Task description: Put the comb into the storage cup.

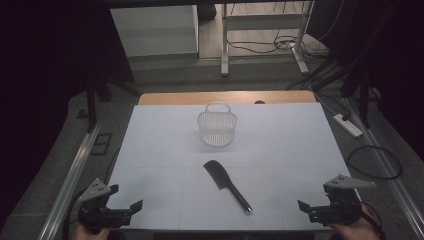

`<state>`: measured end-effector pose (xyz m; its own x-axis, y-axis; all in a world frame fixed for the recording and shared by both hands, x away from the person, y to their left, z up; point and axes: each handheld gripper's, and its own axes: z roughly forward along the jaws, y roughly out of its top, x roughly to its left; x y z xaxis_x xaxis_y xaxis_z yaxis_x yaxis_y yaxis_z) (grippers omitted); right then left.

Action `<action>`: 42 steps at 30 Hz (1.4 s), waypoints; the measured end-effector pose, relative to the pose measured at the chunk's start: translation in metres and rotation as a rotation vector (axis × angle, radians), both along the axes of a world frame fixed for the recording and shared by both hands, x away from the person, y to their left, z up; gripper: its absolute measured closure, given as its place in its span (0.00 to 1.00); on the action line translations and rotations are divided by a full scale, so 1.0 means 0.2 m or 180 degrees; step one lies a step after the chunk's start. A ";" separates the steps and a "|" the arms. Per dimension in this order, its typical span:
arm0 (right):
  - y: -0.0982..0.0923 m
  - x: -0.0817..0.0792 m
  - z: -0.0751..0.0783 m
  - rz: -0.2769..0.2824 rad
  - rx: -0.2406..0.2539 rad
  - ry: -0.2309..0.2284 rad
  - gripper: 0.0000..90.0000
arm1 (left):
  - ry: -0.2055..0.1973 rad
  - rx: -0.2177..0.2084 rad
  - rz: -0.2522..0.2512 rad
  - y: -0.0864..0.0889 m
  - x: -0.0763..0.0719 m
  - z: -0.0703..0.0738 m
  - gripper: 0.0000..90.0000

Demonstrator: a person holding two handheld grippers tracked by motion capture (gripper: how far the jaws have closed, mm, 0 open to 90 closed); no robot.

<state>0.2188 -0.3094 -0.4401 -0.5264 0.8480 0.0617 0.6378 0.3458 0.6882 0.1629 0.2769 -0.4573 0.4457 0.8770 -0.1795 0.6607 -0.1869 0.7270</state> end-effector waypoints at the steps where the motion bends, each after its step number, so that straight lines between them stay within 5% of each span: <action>1: 0.00 0.00 0.00 0.0000 0.0000 0.0000 0.00 | 0.0000 0.0000 0.0000 0.00 0.00 0.00 0.00; 12: 0.01 0.02 0.04 0.0213 0.0075 -0.0110 0.00 | 0.0010 -0.0022 0.0018 0.00 0.00 0.00 0.00; 22: 0.04 0.06 0.05 0.0496 0.0136 -0.0028 0.00 | 0.0001 -0.0004 0.0010 0.00 0.00 0.00 0.00; 42: 0.15 0.17 0.07 0.0654 0.0097 -0.0074 0.00 | 0.0015 -0.0024 0.0038 0.00 0.00 0.00 0.00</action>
